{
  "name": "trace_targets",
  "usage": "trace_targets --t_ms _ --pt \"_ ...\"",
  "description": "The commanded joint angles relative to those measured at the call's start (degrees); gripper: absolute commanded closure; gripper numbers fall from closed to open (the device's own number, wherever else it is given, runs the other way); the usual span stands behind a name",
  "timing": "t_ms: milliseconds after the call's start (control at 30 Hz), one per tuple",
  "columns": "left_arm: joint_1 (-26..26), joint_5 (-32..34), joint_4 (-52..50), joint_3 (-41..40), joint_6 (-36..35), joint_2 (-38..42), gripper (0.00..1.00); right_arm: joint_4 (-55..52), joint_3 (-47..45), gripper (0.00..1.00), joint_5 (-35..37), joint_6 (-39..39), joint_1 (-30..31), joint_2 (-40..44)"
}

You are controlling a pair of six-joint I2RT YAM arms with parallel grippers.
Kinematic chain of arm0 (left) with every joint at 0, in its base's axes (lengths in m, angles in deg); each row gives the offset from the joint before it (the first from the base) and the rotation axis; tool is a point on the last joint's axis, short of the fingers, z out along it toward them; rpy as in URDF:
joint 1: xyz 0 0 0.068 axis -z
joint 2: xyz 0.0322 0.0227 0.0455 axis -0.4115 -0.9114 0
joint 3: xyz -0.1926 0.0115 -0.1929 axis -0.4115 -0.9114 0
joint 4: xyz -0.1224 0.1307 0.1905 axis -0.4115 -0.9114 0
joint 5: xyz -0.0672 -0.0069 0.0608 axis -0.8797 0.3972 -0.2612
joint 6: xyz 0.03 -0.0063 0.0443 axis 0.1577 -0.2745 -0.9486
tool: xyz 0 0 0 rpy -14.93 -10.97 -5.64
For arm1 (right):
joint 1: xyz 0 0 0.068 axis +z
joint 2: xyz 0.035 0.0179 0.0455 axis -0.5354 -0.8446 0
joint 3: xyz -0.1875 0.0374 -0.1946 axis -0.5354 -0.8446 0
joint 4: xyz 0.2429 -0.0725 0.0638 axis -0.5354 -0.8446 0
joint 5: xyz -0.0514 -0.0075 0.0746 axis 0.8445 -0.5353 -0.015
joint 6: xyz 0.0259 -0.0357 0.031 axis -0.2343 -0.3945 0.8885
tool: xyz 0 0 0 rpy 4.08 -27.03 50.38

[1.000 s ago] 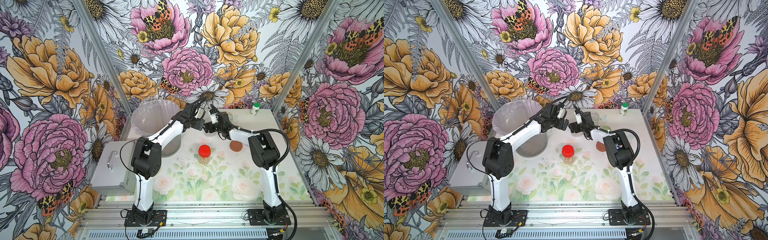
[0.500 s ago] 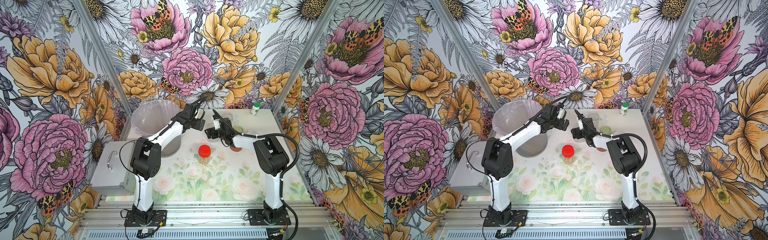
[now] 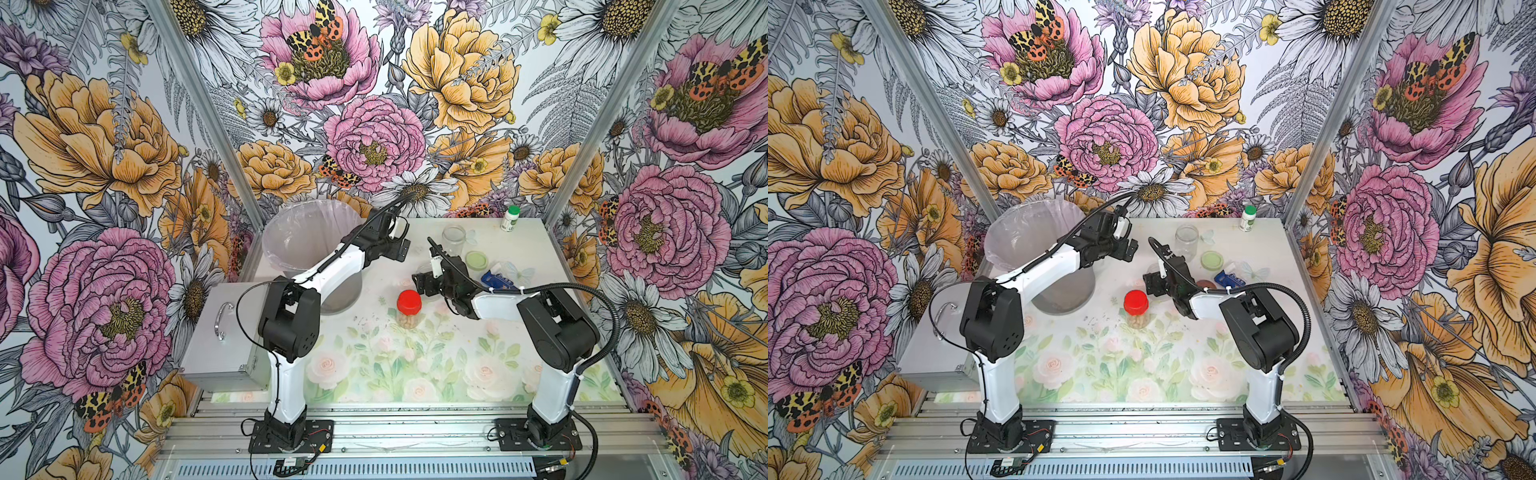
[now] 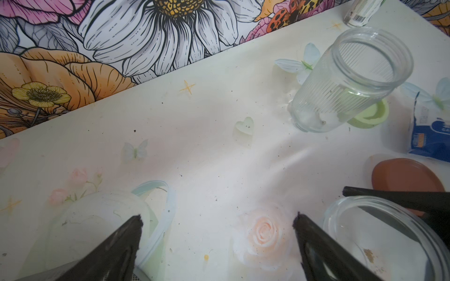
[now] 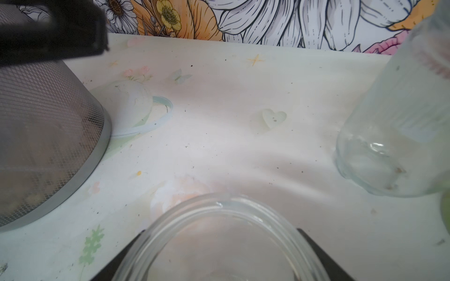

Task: Empty moldy peanuts from jars
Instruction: Place the jar at the center of the board.

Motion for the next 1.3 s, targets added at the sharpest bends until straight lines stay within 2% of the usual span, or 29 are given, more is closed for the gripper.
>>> trace_targets --t_ms 0,300,500,767,867,1267 --pt "0.33 0.04 1.62 -0.83 0.57 3.04 0.01 2.52 -4.07 0.39 3.53 0.99 -0.19 -0.85" --pt "0.40 0.10 2.12 -0.56 0.57 2.46 0.01 11.84 -10.66 0.35 10.32 1.92 -0.36 -2.47" --pt "0.45 0.20 2.34 -0.56 0.33 2.51 0.01 11.81 -9.86 0.23 10.61 1.27 -0.44 -4.66" --pt "0.86 0.11 2.59 0.23 -0.64 2.25 0.01 9.48 -9.37 0.10 2.43 -0.61 -2.07 -3.64" --pt "1.02 -0.13 2.58 0.71 -0.93 2.08 0.01 9.42 -10.20 0.01 -0.43 -0.43 -2.50 -1.85" --pt "1.36 -1.88 2.48 2.33 -2.39 2.91 0.01 5.87 -14.34 0.01 -3.28 0.10 -3.00 9.59"
